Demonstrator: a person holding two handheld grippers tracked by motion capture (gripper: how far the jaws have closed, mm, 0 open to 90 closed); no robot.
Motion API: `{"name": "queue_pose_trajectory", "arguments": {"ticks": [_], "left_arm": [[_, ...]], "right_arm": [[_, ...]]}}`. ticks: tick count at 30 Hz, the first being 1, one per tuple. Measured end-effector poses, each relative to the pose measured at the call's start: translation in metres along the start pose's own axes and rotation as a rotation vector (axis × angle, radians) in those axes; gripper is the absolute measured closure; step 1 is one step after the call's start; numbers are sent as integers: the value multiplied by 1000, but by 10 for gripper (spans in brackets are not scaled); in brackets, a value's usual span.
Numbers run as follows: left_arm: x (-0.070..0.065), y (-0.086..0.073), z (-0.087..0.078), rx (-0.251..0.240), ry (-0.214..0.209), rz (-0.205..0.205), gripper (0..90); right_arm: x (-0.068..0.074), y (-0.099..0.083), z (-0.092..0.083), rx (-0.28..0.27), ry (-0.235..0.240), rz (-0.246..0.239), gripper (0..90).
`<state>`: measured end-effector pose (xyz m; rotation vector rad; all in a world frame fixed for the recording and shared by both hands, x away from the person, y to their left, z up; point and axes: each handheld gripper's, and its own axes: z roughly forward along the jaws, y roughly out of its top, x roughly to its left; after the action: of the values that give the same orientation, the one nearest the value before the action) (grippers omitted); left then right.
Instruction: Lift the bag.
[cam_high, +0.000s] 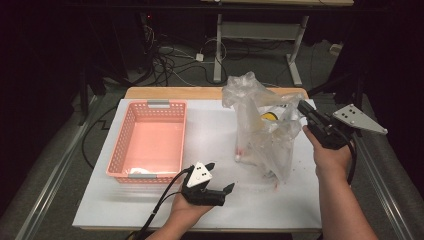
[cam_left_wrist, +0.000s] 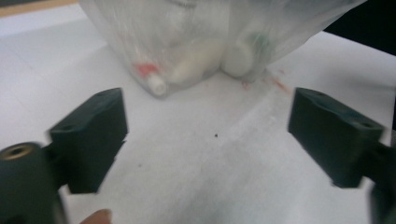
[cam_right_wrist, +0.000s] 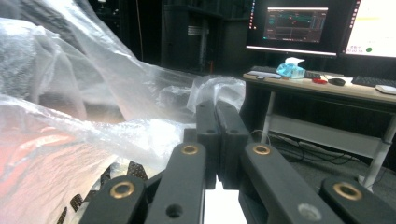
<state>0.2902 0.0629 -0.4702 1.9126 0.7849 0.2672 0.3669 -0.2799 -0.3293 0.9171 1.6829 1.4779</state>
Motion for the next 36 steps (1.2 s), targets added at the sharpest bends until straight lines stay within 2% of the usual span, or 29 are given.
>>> {"name": "queue_pose_trajectory", "arguments": {"ticks": [3, 5, 9, 14, 24, 29, 36], "left_arm": [[0, -5, 3, 8, 7, 18, 0], [0, -8, 4, 21, 7, 38, 0], [0, -13, 7, 45, -1, 37, 0], [-1, -15, 6, 15, 18, 50, 0], [2, -15, 6, 31, 26, 32, 0], [3, -16, 5, 34, 33, 37, 0], [4, -15, 5, 36, 40, 42, 0]], "right_arm": [[3, 3, -4, -6, 7, -10, 896], [4, 5, -7, -12, 9, -12, 896], [4, 8, -13, -26, -2, -22, 869], [3, 10, -19, -34, 17, -19, 795], [5, 7, -34, -34, 57, -17, 702], [7, -9, -38, 17, 89, -14, 646], [11, -51, -35, 137, 91, 5, 521]]}}
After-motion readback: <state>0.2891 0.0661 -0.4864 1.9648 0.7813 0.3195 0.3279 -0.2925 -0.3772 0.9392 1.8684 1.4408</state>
